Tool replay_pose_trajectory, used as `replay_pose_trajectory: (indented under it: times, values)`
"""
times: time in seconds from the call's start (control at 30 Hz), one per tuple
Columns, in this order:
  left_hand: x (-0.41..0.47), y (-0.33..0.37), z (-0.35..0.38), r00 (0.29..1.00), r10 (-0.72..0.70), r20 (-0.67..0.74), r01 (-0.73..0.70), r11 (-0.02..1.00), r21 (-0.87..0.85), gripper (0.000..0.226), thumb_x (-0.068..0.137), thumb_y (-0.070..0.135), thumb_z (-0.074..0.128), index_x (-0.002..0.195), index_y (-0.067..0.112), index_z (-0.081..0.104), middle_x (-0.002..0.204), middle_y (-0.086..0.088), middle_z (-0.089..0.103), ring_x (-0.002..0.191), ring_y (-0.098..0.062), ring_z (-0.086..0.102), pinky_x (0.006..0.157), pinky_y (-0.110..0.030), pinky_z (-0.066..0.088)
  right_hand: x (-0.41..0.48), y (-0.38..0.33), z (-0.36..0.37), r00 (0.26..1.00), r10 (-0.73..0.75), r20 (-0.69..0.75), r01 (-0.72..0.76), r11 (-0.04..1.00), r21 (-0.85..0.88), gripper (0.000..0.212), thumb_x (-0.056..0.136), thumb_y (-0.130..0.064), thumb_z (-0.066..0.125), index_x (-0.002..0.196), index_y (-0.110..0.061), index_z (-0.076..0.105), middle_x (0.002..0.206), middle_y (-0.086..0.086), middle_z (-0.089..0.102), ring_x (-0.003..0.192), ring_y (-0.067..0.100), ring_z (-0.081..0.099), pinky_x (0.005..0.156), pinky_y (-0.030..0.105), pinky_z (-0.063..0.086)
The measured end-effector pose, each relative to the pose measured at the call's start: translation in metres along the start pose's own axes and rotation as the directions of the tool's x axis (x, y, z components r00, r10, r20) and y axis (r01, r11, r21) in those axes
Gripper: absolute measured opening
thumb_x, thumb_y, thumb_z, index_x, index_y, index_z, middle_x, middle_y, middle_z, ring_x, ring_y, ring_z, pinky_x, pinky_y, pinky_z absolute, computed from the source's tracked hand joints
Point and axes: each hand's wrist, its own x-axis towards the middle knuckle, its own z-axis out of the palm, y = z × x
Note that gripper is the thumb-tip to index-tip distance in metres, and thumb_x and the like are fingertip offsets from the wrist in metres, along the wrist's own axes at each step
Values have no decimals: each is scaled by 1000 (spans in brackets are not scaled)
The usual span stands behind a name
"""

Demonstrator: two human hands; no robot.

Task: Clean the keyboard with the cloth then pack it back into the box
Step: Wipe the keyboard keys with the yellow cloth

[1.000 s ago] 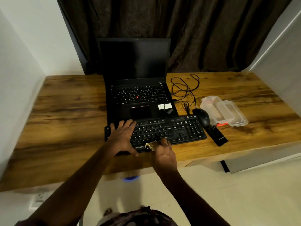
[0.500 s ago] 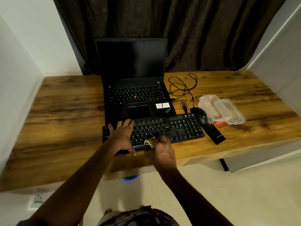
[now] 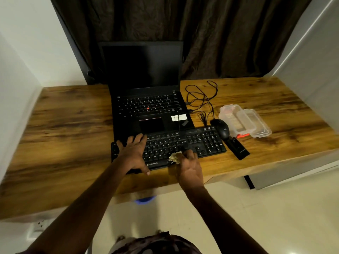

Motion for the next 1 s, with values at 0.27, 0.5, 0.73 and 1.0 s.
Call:
replay_pose_trajectory:
  times: [0.27, 0.5, 0.73, 1.0]
  values:
    - [-1, 0, 1, 1000, -7, 9, 7, 999, -34, 146, 52, 51, 91, 158, 23, -6, 164, 3, -5, 150, -31, -4, 113, -70, -1, 9, 34, -7, 990, 81, -118, -84, 996, -18, 46, 91, -17, 58, 134, -30, 50, 143, 5, 38, 127, 22, 39, 110, 33, 36]
    - [1, 2, -1, 1000, -20, 19, 21, 999, -28, 147, 52, 50, 92, 157, 23, -7, 164, 3, -6, 150, -31, -5, 112, -71, -1, 7, 29, -1, 997, -7, -72, 3, 999, -51, 49, 90, -28, 65, 136, -33, 49, 140, 4, 37, 124, 22, 38, 109, 35, 38]
    - [4, 5, -1, 999, -39, 35, 37, 998, 53, 149, 51, 54, 90, 157, 19, -9, 164, 1, -3, 150, -30, 0, 112, -71, 2, 20, 49, -15, 989, 50, -140, -58, 997, -49, 41, 88, -20, 62, 125, -35, 58, 134, 0, 54, 118, 23, 47, 101, 34, 41]
    - [19, 38, 2, 989, 137, -48, -132, 988, 82, 151, 48, 75, 80, 157, 15, -6, 163, 0, 2, 149, -28, 3, 114, -68, -5, 29, 42, -26, 958, 3, -288, -34, 994, -101, 45, 77, -1, 66, 112, -31, 68, 111, 2, 69, 108, 27, 55, 87, 38, 48]
